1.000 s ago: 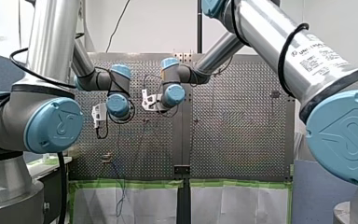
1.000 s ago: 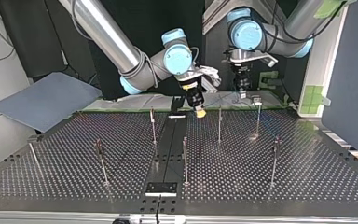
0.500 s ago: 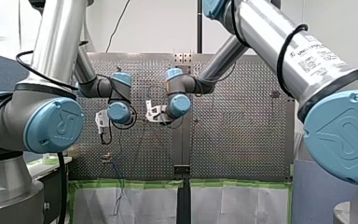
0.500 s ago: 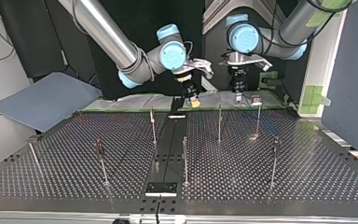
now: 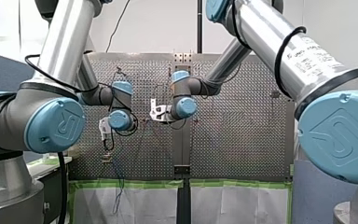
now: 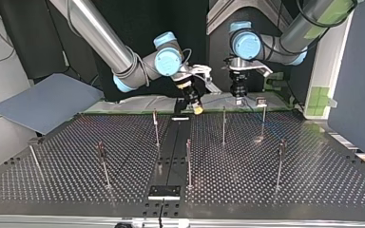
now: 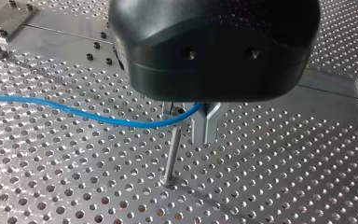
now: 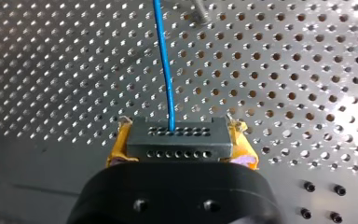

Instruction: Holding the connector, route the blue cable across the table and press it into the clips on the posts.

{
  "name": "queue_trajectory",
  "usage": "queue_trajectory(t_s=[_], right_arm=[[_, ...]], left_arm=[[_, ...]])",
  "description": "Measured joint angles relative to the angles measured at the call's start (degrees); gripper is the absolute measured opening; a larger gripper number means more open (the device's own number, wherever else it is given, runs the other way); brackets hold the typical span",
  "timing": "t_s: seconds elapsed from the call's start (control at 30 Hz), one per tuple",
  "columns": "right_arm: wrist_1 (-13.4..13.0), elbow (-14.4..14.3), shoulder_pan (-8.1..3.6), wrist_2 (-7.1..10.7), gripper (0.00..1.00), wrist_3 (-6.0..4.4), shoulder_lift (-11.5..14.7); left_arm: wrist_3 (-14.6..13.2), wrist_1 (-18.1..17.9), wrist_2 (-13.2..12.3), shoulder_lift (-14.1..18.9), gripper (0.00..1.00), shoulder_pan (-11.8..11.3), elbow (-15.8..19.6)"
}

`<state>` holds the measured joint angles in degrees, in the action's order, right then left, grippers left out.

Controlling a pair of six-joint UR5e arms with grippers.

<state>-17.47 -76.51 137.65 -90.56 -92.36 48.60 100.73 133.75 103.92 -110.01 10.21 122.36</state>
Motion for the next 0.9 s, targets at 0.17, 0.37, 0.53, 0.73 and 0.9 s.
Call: queue_trajectory(t_s=[0.17, 0.37, 0.53, 0.73, 0.9], right_arm=[[-0.96, 0.06, -0.99, 2.36, 0.00, -1.13, -0.06], [-1.07, 0.06, -1.68, 2.95, 0.00, -1.86, -0.14], [-1.08, 0.07, -2.05, 2.95, 0.00, -2.33, -0.22], [-1.08, 0.02, -2.61, 2.98, 0.00, -2.64, -0.61], [-1.05, 0.00, -2.94, 3.00, 0.00, -2.64, -1.90]], left_arm=[[0.17, 0.24, -1.19, -0.21, 0.02, -0.41, -1.40], [0.27, 0.74, -2.53, -0.59, 0.02, -1.02, -2.63], [0.19, 0.86, -2.36, -2.28, 0.02, -1.28, -2.99], [0.02, 0.47, -1.99, -3.17, 0.02, -1.56, -3.08], [-0.41, -0.48, -2.10, -3.22, 0.02, -1.82, -3.11]])
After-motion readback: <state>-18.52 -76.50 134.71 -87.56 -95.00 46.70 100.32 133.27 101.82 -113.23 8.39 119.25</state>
